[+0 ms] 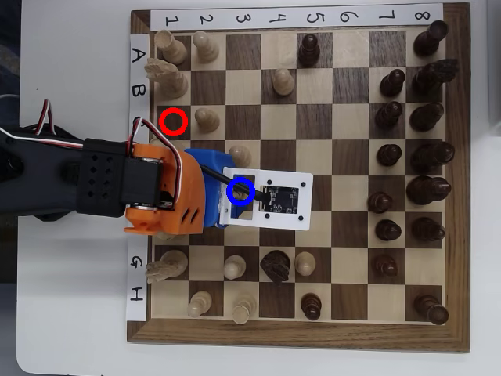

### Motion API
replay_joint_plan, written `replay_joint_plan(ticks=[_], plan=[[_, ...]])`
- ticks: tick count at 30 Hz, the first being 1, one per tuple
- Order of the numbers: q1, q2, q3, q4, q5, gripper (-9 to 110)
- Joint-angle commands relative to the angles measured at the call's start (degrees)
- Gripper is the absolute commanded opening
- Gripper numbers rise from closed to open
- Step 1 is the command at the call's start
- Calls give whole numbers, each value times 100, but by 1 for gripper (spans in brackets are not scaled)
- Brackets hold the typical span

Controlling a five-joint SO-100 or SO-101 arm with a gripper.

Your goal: Move the piece to destination

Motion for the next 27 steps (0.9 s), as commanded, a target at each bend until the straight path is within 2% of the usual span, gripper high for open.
replay_joint_plan(ticks=[1,11,27], plan=[[105,896,-35,-229,-220,2],[-26,976,-35,-272,-352,13],[-554,1406,-501,721,-26,17]])
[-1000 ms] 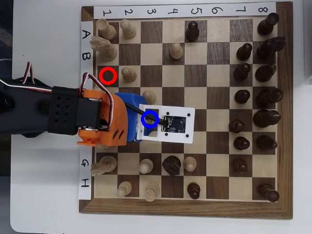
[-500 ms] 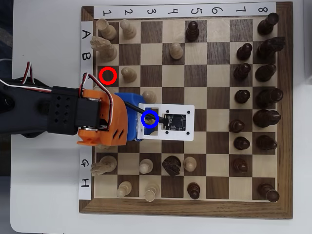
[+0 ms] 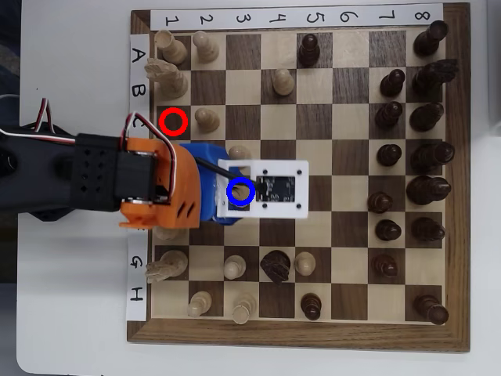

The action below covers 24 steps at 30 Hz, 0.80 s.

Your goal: Move the piece to destination

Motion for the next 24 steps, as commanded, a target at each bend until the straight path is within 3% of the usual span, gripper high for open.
replay_joint_plan(ticks=[1,19,24], plan=[[-343,1222,-527,369,193,17],[-202,1670,-1213,475,-299,17],[-26,1890,-1793,1090,-1063,15]])
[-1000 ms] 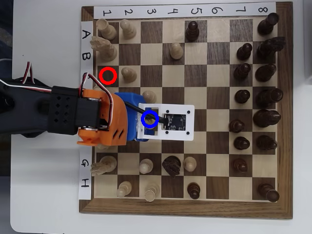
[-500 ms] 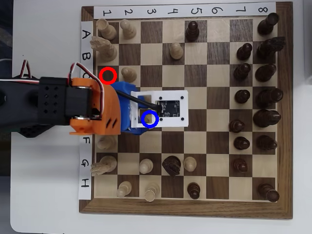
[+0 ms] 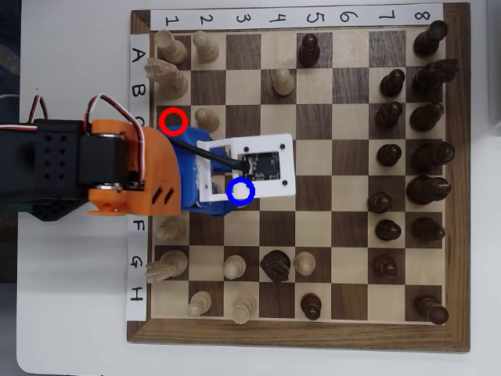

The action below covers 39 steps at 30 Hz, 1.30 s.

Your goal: Move the piece to destination

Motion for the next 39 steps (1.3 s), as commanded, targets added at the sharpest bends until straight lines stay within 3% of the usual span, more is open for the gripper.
replay_joint_plan(ticks=[1,8,13,19,27,39], plan=[[237,1169,-1661,633,-1169,14],[747,1793,-2760,1336,-2074,0],[1600,2057,-3762,2057,-3111,0],[3208,2672,-3823,1688,-4948,0],[5010,3313,-3287,1046,-6328,0],[7137,4579,-255,-642,-7813,0]])
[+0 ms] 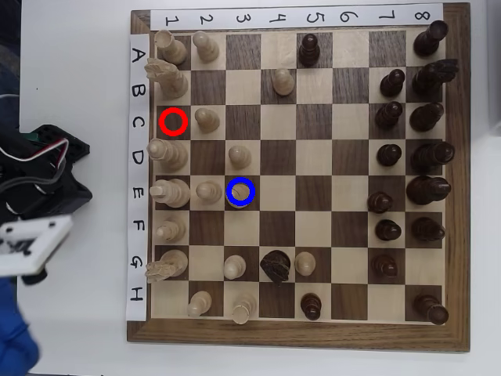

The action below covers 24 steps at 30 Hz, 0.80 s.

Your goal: Move the piece to destination

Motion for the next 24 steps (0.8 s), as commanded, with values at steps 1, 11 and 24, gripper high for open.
replay_joint_plan(ticks=[1,11,24], plan=[[1529,923,1441,-1362,-1107,0],[2751,1591,4386,-2637,-1828,1],[2997,2909,7066,-2646,-1591,0]])
